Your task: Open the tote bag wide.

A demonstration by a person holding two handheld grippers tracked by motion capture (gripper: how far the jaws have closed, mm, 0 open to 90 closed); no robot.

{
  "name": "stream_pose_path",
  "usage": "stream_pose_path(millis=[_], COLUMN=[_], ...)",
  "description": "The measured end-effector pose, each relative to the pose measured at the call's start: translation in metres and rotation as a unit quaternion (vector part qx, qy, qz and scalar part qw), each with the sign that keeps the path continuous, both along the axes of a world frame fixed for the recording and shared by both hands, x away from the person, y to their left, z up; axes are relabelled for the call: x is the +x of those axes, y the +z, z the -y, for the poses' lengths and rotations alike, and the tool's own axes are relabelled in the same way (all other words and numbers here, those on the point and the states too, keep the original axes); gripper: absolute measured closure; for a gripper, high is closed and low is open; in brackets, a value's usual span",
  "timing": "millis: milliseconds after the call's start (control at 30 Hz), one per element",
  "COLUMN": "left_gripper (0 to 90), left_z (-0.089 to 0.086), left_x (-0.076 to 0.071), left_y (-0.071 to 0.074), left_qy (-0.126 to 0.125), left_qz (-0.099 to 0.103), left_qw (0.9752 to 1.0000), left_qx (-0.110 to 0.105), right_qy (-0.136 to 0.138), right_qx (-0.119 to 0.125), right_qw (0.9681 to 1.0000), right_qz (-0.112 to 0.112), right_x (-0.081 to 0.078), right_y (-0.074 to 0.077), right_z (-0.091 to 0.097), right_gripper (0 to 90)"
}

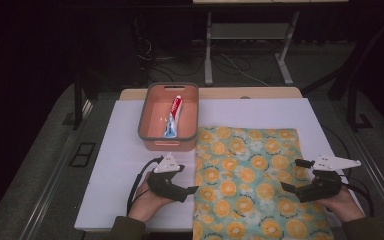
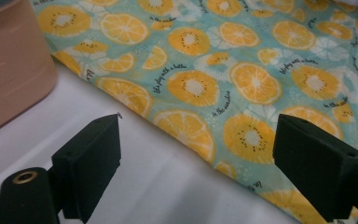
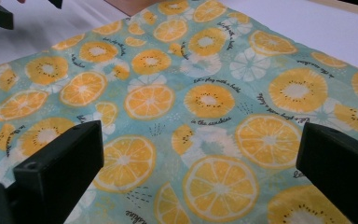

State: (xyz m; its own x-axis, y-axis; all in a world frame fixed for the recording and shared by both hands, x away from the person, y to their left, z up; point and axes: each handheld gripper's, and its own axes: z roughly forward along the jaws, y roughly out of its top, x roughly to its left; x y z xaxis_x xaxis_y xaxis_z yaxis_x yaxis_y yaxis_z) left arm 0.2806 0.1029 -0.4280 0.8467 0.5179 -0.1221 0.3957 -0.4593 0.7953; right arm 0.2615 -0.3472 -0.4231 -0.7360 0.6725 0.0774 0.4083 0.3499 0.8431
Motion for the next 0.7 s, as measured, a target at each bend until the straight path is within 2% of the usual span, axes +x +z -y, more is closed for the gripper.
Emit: stream_pose_path(millis=[200, 333, 400, 533, 600, 633, 667, 700], left_gripper=[21.8, 23.6, 25.2, 35.4, 38.9, 48.9, 48.9, 54.9], left_z=[0.015, 0.027, 0.028, 0.034, 0.036, 0.036, 0.035, 0.035], left_x=[0.007, 0.011, 0.011, 0.012, 0.011, 0.010, 0.010, 0.010], left_y=[-0.009, -0.017, -0.019, -0.024, -0.023, -0.023, -0.023, -0.023], left_qy=[0.002, 0.010, 0.012, 0.002, 0.005, 0.007, 0.014, 0.017], left_qz=[-0.009, -0.018, -0.017, -0.020, -0.004, -0.001, 0.001, 0.002], left_qw=[0.9998, 0.9990, 0.9988, 0.9980, 0.9973, 0.9973, 0.9970, 0.9970], left_qx=[0.016, 0.039, 0.044, 0.060, 0.072, 0.073, 0.075, 0.076], right_qy=[0.000, -0.001, 0.000, -0.001, -0.001, 0.000, 0.000, -0.001], right_qx=[-0.002, -0.002, -0.002, -0.003, -0.005, -0.004, -0.004, -0.003], right_qw=[1.0000, 1.0000, 1.0000, 1.0000, 1.0000, 1.0000, 1.0000, 1.0000], right_qz=[-0.001, 0.000, -0.001, 0.001, 0.001, 0.001, 0.001, 0.002], right_x=[0.000, 0.000, 0.000, 0.000, 0.000, 0.000, 0.000, 0.000], right_y=[-0.001, -0.001, -0.001, -0.001, -0.001, -0.001, -0.001, -0.001], right_z=[-0.001, -0.001, -0.001, -0.001, -0.001, -0.001, -0.001, -0.001], right_gripper=[0.4, 0.4, 0.4, 0.4, 0.4, 0.4, 0.4, 0.4])
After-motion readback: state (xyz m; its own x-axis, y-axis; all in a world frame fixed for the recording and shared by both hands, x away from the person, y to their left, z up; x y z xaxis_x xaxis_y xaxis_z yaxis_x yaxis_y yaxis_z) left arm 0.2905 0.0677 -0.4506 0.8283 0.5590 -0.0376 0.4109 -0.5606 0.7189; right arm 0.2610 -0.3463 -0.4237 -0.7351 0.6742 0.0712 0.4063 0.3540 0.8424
